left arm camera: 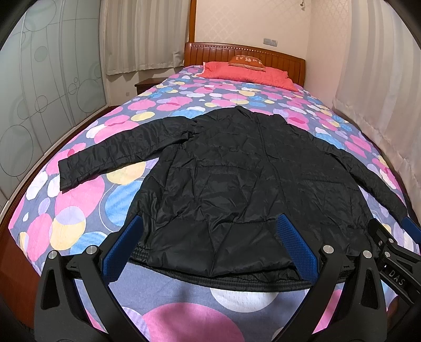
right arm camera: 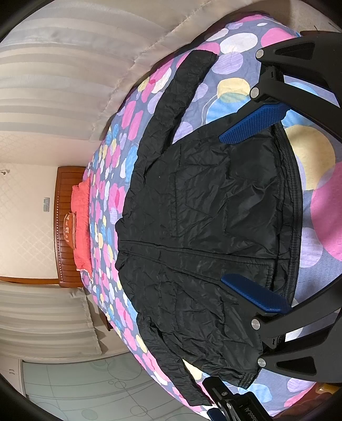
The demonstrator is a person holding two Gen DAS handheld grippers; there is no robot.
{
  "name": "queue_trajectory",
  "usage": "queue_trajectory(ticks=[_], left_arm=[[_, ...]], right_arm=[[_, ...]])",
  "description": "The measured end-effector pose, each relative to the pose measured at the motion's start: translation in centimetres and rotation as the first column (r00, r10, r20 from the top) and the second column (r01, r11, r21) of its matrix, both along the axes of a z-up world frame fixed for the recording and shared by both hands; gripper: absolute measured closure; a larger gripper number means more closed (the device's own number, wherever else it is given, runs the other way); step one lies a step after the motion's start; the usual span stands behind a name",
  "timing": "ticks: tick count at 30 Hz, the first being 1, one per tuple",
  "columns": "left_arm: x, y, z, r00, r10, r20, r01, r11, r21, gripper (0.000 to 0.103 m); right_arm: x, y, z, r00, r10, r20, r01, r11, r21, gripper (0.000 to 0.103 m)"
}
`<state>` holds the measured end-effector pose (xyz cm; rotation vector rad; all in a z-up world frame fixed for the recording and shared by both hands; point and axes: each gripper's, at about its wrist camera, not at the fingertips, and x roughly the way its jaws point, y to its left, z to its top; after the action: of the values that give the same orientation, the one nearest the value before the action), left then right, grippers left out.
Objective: Fold large clothes
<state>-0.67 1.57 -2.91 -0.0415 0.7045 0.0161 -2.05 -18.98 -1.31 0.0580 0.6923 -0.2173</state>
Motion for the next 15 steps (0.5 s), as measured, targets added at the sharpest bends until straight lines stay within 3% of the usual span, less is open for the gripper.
queue_trajectory(ticks=[8,12,15], left_arm=[[0.1,0.4,-2.4,0.999,-0.019,-0.039,0.017,0.999,-0.043,0.002],[1.1,1.3,-4.2,0.993,-0.038,-0.113,0.026,0.994,-0.109,0.002],[2.3,1.9,-4.0,0.991,-0.025,-0.132,0.010,0.993,-0.114,0.002]], right_arm=[[0.6,-0.4,-1.1,1.000,0.001,-0.021,-0.001,1.000,0.010,0.005],[1.5,-1.8,-2.1,0.998,0.000,-0.055,0.003,0.998,0.068,0.005],[1.8,-3.1,-2.9,0.999,0.001,-0.050,0.005,0.994,0.112,0.005]])
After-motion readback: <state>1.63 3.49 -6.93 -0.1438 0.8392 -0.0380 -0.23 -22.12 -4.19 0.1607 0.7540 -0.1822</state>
